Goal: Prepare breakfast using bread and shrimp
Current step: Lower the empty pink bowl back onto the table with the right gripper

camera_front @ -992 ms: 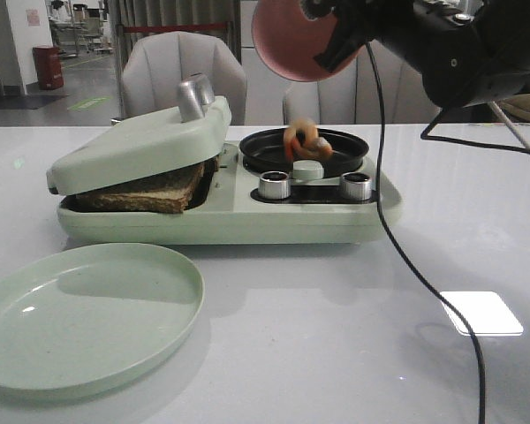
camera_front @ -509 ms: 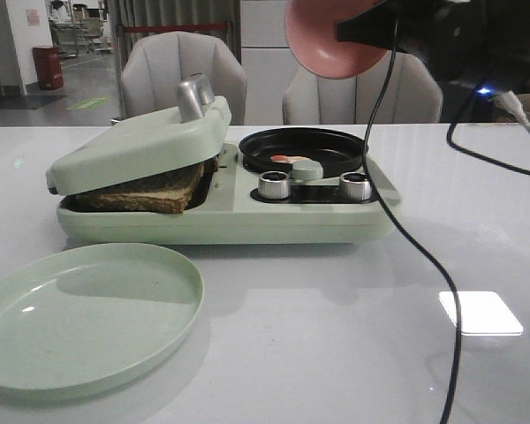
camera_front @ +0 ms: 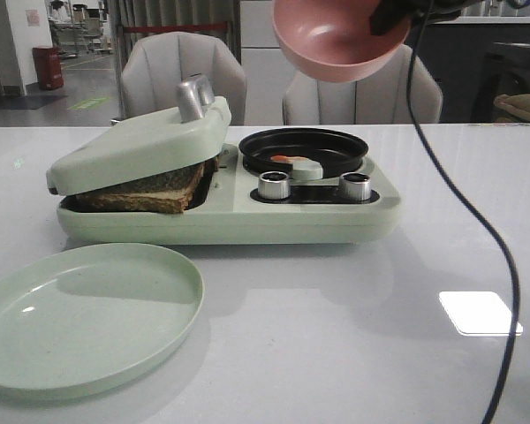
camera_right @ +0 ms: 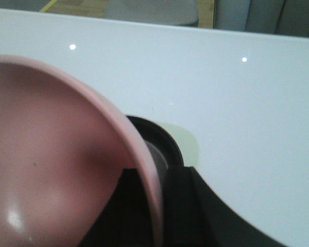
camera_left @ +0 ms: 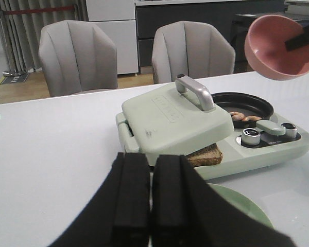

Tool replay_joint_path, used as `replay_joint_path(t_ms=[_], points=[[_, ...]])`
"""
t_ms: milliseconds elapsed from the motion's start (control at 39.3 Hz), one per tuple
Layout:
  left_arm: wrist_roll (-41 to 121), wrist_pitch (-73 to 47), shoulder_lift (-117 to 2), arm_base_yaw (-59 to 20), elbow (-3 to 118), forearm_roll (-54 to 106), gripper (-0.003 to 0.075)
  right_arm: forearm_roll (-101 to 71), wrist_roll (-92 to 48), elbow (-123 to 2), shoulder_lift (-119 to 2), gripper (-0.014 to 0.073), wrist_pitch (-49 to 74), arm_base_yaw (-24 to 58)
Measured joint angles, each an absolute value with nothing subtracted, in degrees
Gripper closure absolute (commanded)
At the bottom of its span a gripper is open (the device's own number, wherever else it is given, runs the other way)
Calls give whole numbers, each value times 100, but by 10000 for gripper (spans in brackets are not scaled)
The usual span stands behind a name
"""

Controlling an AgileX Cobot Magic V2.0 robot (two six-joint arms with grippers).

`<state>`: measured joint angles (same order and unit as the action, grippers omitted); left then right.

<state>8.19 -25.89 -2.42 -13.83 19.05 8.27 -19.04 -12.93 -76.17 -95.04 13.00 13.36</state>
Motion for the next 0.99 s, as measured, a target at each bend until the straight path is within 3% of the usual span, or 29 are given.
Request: replay_joint_path(t_ms=[280,560,916,992], points=[[819,-2589,-242,-1383,1905,827,606,-1858,-1255,-7617,-9173,442,3319,380],[819,-2589,-242,-1383,1905,827,606,-1659,-1246,-7387,-9559,442,4536,-572],[819,-2589,-242,-1383,1905,827,606,-1634,-1253,-6735,-10284,434,4297,-655],[819,-2589,-242,-1383,1905,827,606,-1634,-1263,-6720,-10354,384,4210,-655]])
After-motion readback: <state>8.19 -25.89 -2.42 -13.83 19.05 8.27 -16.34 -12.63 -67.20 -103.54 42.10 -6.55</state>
